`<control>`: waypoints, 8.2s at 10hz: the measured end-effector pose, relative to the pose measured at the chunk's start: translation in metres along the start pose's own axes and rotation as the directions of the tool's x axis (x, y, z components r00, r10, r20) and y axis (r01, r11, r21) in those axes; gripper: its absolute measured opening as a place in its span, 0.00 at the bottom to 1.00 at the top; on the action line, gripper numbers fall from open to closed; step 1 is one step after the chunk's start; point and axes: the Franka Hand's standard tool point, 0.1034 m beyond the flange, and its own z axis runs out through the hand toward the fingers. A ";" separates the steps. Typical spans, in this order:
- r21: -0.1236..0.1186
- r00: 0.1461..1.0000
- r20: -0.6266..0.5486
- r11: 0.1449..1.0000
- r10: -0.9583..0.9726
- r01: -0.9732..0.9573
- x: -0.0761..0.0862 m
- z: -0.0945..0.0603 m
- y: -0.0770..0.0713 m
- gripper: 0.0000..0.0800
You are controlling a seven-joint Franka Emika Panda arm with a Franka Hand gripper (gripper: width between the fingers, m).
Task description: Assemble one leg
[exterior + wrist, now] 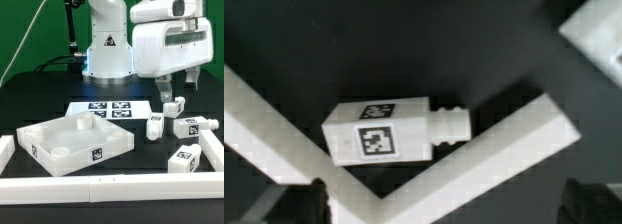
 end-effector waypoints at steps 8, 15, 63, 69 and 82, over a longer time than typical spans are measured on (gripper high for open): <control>0.019 0.930 0.053 0.931 0.363 -0.364 0.022 0.009 0.019 0.81; 0.075 0.596 0.067 0.591 0.800 -0.803 0.024 0.048 0.029 0.81; -0.024 0.738 -0.118 0.741 0.665 -0.672 -0.198 0.078 -0.045 0.61; 0.026 0.690 -0.008 0.690 0.724 -0.723 -0.137 0.036 -0.040 0.81; 0.035 0.657 0.055 0.657 0.752 -0.754 -0.124 0.061 -0.062 0.81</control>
Offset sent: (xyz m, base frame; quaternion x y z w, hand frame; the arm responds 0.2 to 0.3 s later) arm 0.0000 0.0000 0.0000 0.0000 0.0000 0.0000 1.0000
